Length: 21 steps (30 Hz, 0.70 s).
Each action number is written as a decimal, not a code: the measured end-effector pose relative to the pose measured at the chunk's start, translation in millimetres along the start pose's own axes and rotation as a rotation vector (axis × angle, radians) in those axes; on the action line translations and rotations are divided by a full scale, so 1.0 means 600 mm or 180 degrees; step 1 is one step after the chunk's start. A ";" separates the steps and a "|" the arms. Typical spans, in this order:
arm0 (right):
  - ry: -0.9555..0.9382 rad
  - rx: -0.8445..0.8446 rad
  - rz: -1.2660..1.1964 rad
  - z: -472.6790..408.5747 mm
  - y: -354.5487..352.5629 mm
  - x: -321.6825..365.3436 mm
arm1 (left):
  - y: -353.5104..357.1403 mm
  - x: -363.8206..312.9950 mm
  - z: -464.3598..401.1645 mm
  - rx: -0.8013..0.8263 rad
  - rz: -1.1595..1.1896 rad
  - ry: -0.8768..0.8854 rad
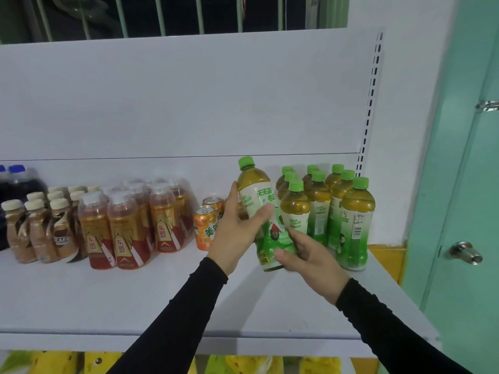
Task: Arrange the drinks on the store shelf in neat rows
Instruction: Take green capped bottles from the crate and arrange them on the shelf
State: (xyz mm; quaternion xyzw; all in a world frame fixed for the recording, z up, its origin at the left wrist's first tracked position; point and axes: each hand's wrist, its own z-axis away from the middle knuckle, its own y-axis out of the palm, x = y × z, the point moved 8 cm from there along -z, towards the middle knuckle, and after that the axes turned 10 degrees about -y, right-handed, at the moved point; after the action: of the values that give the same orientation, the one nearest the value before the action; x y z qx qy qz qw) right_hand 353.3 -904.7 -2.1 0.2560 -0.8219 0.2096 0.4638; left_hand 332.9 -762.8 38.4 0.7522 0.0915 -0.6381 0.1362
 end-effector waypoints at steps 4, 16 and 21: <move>-0.0244 -0.0129 0.0377 -0.005 -0.003 0.004 | -0.009 -0.008 -0.014 -0.0059 -0.0041 0.0012; -0.1003 -0.0200 0.1852 -0.038 0.002 0.079 | -0.025 0.012 -0.042 0.0188 0.1284 -0.1329; -0.1163 -0.0328 0.1953 -0.043 0.008 0.100 | -0.026 0.022 -0.035 0.0145 0.1485 -0.1509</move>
State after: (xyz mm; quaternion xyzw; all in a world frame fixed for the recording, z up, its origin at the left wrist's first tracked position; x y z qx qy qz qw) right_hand 341.0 -899.1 61.9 0.0069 -0.9392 0.2482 0.2371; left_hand 350.1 -741.6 27.1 0.5863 -0.1317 -0.7489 0.2793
